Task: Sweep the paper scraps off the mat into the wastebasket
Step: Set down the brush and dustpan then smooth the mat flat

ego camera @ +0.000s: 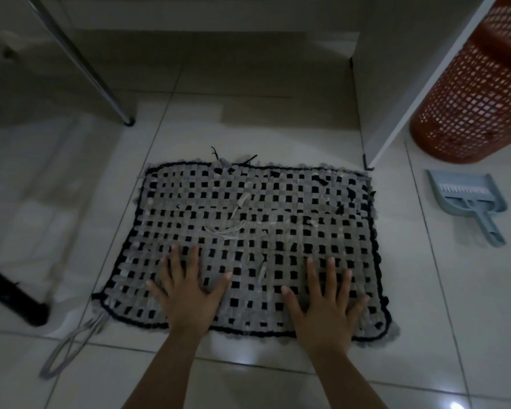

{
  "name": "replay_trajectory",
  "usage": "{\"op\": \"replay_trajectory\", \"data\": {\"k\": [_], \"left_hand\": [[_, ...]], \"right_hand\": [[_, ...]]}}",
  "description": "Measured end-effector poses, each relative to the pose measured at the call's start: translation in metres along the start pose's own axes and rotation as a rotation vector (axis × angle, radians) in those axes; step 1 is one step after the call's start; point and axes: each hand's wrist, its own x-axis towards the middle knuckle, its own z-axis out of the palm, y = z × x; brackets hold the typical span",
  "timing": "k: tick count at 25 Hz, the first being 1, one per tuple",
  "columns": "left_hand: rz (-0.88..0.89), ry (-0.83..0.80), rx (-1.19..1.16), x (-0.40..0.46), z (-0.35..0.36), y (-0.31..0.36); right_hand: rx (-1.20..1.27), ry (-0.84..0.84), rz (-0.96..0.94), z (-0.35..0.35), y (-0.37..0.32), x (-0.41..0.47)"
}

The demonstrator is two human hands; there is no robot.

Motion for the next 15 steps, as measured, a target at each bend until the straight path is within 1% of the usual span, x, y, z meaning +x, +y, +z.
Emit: {"op": "replay_trajectory", "data": {"k": [2, 3, 4, 6, 12, 15], "left_hand": [[-0.171, 0.113, -0.067, -0.012, -0.002, -0.007], [-0.259, 0.098, -0.069, -0.014, -0.004, -0.010], [-0.306, 0.049, -0.063, -0.013, -0.005, -0.012], [-0.304, -0.029, -0.070, -0.003, -0.009, -0.014], [-0.319, -0.112, -0.135, 0.019, -0.018, -0.008], [-0.240, -0.052, -0.069, 0.017, -0.020, -0.013]], "right_hand": [[-0.009, 0.033, 0.095, -0.003, 0.007, -0.001], [-0.035, 0.029, 0.126, -0.004, 0.009, -0.001], [-0.054, 0.013, 0.138, -0.003, 0.011, 0.001], [-0.053, -0.023, 0.139, -0.001, 0.007, 0.005], [-0.043, -0.032, 0.113, -0.004, 0.000, 0.022], [-0.007, 0.025, 0.097, -0.005, 0.005, 0.023]]}}
